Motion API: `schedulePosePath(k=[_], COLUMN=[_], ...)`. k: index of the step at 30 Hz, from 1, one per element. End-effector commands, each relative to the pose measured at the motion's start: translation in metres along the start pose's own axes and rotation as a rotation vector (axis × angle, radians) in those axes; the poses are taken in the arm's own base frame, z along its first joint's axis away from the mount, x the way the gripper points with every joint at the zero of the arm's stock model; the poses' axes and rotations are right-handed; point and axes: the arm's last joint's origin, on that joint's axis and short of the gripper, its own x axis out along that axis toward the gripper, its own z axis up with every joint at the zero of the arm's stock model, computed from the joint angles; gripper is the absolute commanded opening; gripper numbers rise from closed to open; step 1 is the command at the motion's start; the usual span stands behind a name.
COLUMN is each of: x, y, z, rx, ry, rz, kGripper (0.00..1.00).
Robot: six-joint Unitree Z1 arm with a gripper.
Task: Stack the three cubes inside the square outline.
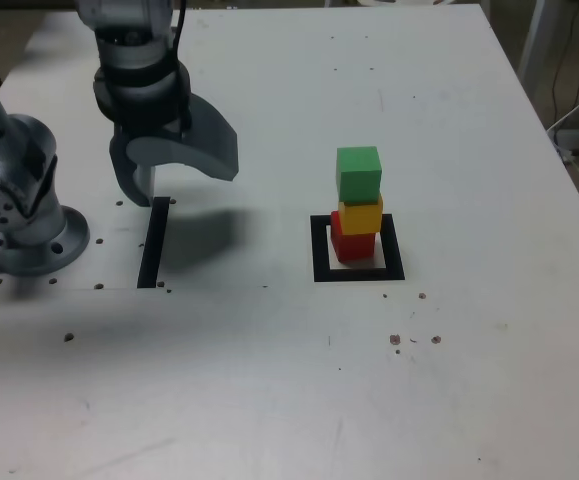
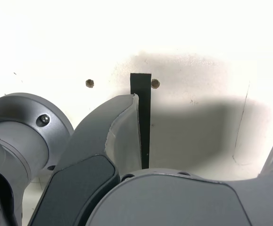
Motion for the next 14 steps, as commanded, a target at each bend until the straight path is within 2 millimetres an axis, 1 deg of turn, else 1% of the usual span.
schedulePosePath(k=[1,14], x=[-0.0011,-0.0035], y=[0.0004,0.0012], z=[-0.0002,-0.0039], rx=[0.000,-0.004], ry=[-0.009,-0.028], rz=[0.003,0.002], kGripper=[1.00,1.00])
